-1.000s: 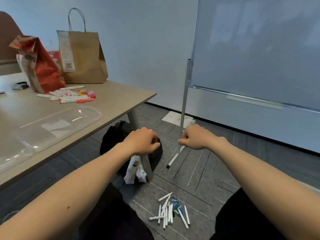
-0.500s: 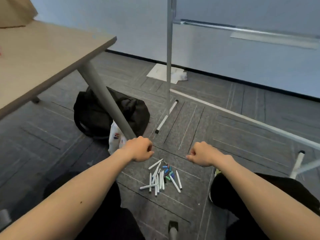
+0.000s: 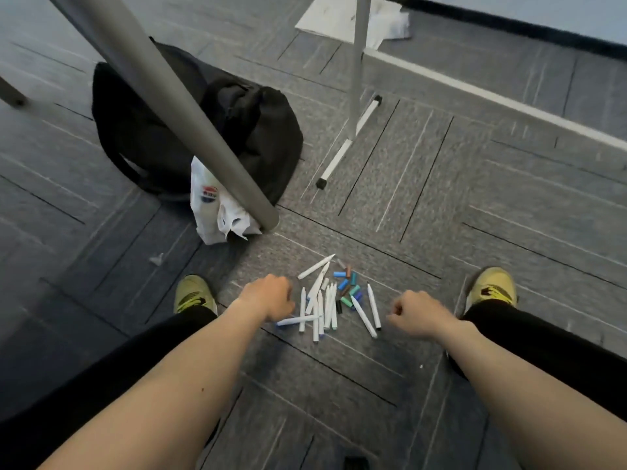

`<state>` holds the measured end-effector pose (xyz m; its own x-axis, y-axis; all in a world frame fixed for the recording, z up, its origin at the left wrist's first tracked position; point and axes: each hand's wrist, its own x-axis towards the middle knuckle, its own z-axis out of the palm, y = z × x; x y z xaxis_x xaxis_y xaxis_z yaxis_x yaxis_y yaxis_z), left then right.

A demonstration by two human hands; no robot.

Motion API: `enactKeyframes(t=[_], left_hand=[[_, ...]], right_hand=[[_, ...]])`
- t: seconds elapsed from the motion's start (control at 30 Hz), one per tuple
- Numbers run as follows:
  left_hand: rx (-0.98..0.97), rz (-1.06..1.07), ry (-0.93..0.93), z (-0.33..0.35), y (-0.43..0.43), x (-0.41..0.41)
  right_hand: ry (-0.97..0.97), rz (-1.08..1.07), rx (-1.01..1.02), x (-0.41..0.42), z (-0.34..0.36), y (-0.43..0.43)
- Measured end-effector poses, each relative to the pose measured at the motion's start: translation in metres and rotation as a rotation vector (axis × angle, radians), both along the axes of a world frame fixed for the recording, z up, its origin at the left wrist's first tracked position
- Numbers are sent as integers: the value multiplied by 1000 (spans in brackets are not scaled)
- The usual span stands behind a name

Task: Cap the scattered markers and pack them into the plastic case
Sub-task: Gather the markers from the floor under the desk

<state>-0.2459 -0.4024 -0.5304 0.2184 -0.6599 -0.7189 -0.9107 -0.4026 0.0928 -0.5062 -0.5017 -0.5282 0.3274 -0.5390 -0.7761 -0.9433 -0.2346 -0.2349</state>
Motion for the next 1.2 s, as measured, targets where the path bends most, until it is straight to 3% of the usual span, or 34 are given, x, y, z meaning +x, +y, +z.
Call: enactKeyframes(t=[0.33,0.6,1.03,1.2], left_hand=[[162,113,77,-92,-3,18],[-23,151,125,-141,8,8],[0,209,82,-163,15,-12],[-51,409,153,-163,11,-9]], right_hand=[[88,-96,-19,44,-91,-17],[77,-224,-140,55,-145,-8],[66,-224,-202,59,-175,18],[-56,-328,-288,61,-178,12]])
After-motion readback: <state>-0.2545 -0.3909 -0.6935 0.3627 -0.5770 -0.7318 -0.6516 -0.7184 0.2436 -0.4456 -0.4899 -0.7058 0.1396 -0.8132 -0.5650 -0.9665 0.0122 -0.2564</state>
